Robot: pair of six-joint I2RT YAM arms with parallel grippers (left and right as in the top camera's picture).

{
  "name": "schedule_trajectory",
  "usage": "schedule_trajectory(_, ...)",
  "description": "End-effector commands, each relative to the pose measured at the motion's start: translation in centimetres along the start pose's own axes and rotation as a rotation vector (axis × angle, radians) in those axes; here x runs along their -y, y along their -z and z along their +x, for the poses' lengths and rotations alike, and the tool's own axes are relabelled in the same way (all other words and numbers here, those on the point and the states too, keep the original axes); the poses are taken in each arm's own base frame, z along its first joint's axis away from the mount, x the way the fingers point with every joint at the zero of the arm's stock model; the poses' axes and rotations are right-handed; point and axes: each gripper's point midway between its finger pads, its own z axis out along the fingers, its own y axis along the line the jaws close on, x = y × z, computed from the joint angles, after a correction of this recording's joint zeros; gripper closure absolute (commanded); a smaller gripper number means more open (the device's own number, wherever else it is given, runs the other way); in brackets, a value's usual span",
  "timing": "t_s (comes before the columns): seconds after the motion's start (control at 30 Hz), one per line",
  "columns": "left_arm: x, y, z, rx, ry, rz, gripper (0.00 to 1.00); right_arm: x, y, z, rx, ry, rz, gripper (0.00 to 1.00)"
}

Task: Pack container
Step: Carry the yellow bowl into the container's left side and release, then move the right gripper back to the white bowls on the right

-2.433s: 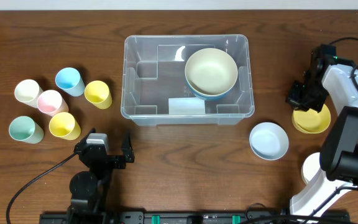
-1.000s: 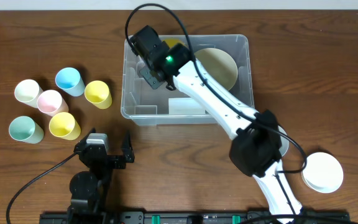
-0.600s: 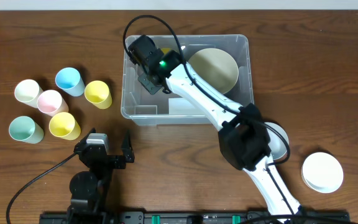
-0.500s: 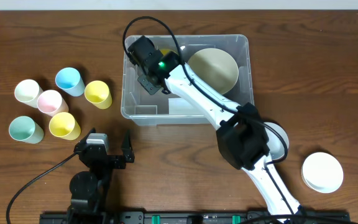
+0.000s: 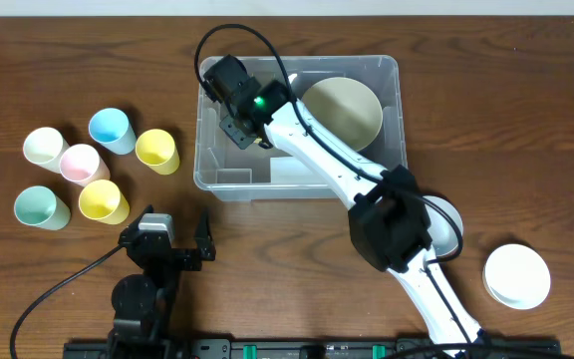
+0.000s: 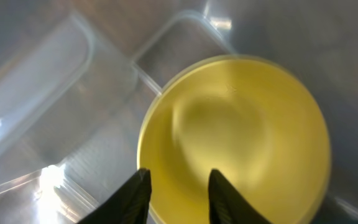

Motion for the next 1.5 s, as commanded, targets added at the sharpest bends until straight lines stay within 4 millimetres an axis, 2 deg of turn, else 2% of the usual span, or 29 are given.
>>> schedule_trajectory(0.0, -0.1, -0.1, 1.4, -0.043, -0.001, -0.002, 0.02, 1.0, 7.5, -4.2, 0.132, -0.023, 0.015, 0.64)
schedule_trajectory(0.07, -0.1, -0.1, 1.4, -0.043, -0.001, -0.002, 0.02, 2.4, 12.7, -4.5, 0.158, -0.078, 0.028, 0.61)
schedule_trajectory(0.13, -0.1, -0.1, 1.4, -0.043, -0.001, -0.002, 0.02, 4.1, 16.8, -4.0, 0.172, -0.133, 0.044, 0.58)
schedule_trajectory(0.23, -0.1, -0.1, 1.4, -0.043, -0.001, -0.002, 0.02, 7.8, 22.2, -1.7, 0.167, -0.255, 0.074, 0.52)
schedule_trajectory(0.33, -0.1, -0.1, 1.4, -0.043, -0.001, -0.002, 0.02, 11.9, 25.2, 1.8, 0.115, -0.38, 0.116, 0.49)
schedule_trajectory(0.43, -0.1, -0.1, 1.4, -0.043, -0.001, -0.002, 0.02, 16.0, 26.6, 5.5, 0.041, -0.51, 0.161, 0.51)
schedule_trajectory(0.57, -0.1, -0.1, 1.4, -0.043, -0.001, -0.002, 0.02, 19.0, 26.7, 8.0, 0.007, -0.627, 0.089, 0.56)
schedule_trajectory(0.7, -0.1, -0.1, 1.4, -0.043, -0.001, -0.002, 0.02, 21.6, 26.3, 11.9, -0.079, -0.748, 0.1, 0.56)
schedule_trajectory(0.83, -0.1, -0.1, 1.4, -0.043, -0.001, -0.002, 0.02, 22.8, 25.8, 17.8, -0.23, -0.827, 0.155, 0.53)
schedule_trajectory(0.93, -0.1, -0.1, 1.4, -0.043, -0.001, -0.002, 0.02, 23.2, 26.2, 22.4, -0.329, -0.89, 0.21, 0.51)
schedule_trajectory(1.0, -0.1, -0.1, 1.5, -0.044, -0.001, -0.002, 0.02, 23.1, 26.5, 25.0, -0.368, -0.937, 0.221, 0.5)
schedule_trajectory(1.07, -0.1, -0.1, 1.4, -0.043, -0.001, -0.002, 0.02, 22.6, 26.6, 26.8, -0.37, -0.988, 0.209, 0.49)
schedule_trajectory(1.2, -0.1, -0.1, 1.4, -0.043, -0.001, -0.002, 0.02, 20.7, 25.5, 28.7, -0.354, -1.033, 0.151, 0.45)
schedule_trajectory(1.3, -0.1, -0.1, 1.4, -0.043, -0.001, -0.002, 0.02, 19.2, 23.6, 29.9, -0.356, -1.052, 0.114, 0.43)
schedule_trajectory(1.47, -0.1, -0.1, 1.4, -0.043, -0.001, -0.002, 0.02, 17.1, 18.6, 32.4, -0.397, -1.086, 0.069, 0.43)
